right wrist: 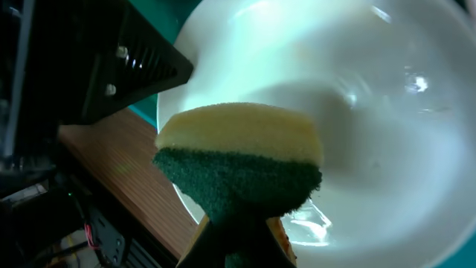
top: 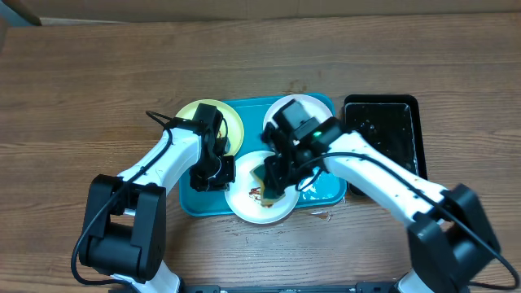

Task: Clean dirty plates on tray and stack at the side
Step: 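Move the sponge with right gripper onto the front white plate, then scrub the front white plate with the sponge while left gripper holds it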

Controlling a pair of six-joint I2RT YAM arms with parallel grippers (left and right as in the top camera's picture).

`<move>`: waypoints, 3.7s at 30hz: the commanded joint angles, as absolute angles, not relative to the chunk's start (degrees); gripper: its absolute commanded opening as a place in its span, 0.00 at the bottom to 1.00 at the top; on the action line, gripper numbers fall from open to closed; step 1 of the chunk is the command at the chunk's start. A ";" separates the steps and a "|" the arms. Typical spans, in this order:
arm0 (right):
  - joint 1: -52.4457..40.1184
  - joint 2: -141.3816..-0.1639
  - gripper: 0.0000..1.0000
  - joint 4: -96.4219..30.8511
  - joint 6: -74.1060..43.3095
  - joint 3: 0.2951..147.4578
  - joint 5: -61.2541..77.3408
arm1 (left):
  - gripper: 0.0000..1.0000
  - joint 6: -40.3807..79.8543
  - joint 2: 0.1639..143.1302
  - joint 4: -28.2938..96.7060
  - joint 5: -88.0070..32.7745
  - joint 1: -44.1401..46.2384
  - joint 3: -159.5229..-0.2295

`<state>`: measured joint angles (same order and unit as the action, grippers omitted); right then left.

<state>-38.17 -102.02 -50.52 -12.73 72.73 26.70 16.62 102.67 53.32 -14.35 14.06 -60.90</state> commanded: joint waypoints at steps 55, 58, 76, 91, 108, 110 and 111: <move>-43.38 -106.41 0.04 -54.35 -17.74 81.82 5.78 | 0.04 18.06 103.39 54.00 -14.04 14.28 -61.60; -43.38 -106.48 0.04 -54.41 -17.76 80.31 3.60 | 0.04 18.06 103.39 54.02 -14.04 14.28 -61.60; -43.05 -106.52 0.04 -36.01 -9.80 66.61 22.15 | 0.04 18.09 103.39 53.95 -14.04 14.28 -61.60; -40.73 -106.52 0.04 -39.79 -24.51 67.42 -7.31 | 0.04 18.11 103.39 53.98 -14.90 14.28 -61.60; -41.87 -106.52 0.07 -31.73 -23.64 67.40 12.05 | 0.04 18.11 103.39 54.13 -14.90 14.28 -61.60; -41.87 -106.52 0.09 -29.63 -23.64 67.40 10.79 | 0.04 18.09 103.39 54.17 -14.90 14.28 -61.60; -41.87 -106.52 0.10 -29.50 -23.64 67.40 9.52 | 0.04 18.09 103.39 54.17 -14.90 14.28 -61.60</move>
